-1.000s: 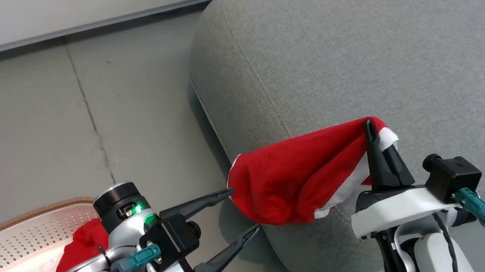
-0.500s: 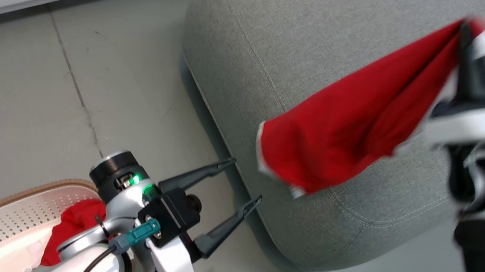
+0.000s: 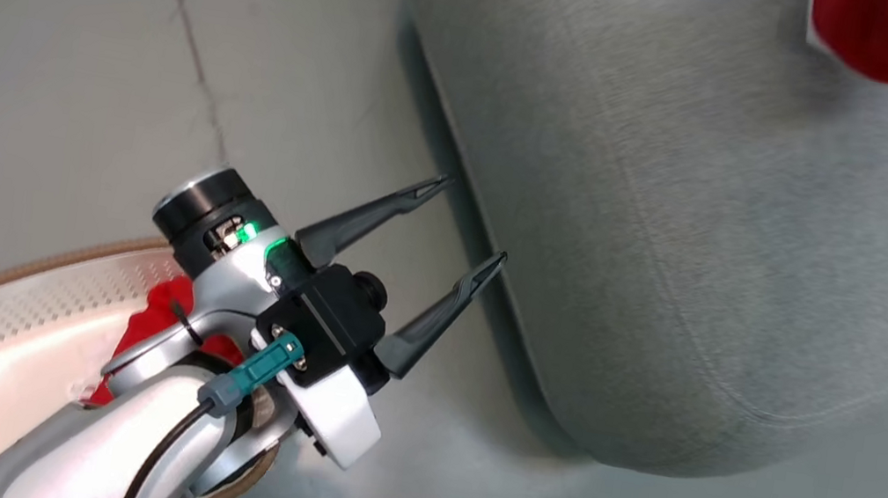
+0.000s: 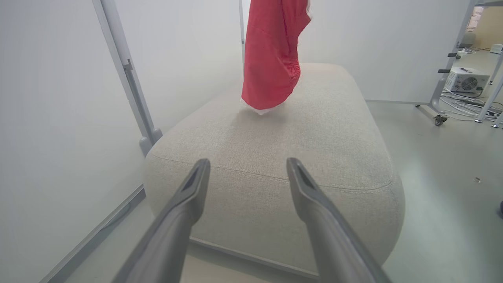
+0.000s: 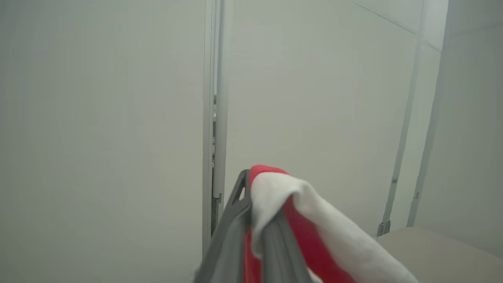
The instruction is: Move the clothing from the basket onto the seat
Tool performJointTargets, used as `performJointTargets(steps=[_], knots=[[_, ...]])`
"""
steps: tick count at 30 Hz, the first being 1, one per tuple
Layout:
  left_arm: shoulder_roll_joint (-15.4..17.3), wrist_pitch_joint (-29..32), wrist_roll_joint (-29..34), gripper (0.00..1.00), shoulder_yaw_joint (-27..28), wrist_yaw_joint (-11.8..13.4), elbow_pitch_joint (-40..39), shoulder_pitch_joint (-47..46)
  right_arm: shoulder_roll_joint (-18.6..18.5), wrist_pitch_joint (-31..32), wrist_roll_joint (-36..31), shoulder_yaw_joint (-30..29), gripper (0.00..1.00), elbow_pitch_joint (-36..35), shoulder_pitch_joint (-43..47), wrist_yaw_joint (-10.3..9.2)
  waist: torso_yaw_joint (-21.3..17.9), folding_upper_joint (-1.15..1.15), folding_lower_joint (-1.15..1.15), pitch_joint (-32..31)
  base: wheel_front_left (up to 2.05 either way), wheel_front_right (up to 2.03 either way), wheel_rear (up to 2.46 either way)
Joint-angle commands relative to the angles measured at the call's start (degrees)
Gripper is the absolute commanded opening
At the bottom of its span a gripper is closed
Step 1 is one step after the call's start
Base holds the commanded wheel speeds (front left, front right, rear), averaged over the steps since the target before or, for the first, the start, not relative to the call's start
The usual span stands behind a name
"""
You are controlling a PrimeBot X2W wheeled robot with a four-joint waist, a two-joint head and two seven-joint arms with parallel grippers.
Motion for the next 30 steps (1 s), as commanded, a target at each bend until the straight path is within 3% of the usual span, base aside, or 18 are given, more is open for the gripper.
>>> performJointTargets(steps=[1,10,19,21,22,30], knots=[[0.03,0.22,0.35,1.00,0.41,0.40,-0.37,-1.33,-0.43,-0.17,-0.04,-0.31,0.00,1.16,0.05,0.02,3.03,0.00,0.00,3.86,0.00,0.00,0.00],[0.44,0.39,1.51,1.00,0.47,0.41,-0.83,-3.92,1.51,-0.16,1.72,-4.90,0.00,8.90,7.02,0.02,4.56,0.00,0.00,9.62,0.00,0.00,0.00],[0.51,0.06,0.88,1.00,0.43,0.87,0.14,-3.87,5.53,-0.16,4.48,-9.45,0.00,13.37,13.59,0.02,4.40,0.00,0.00,9.84,0.00,0.00,0.00],[0.43,-0.27,0.54,1.00,0.38,0.89,0.39,-3.39,5.68,-0.17,4.48,-9.73,0.25,13.82,14.64,0.02,4.48,0.00,0.00,9.10,0.00,0.00,0.00],[0.29,-0.71,0.23,1.00,0.36,0.94,0.56,-3.06,5.52,-0.16,4.15,-9.81,1.00,13.55,15.34,0.02,4.62,0.00,0.00,8.56,0.00,0.00,0.00],[-1.61,-5.05,-2.08,1.00,0.90,3.17,3.19,0.80,6.39,-0.16,0.69,-10.04,1.00,9.01,24.89,0.02,6.85,0.00,0.00,1.51,0.00,0.00,0.00]])
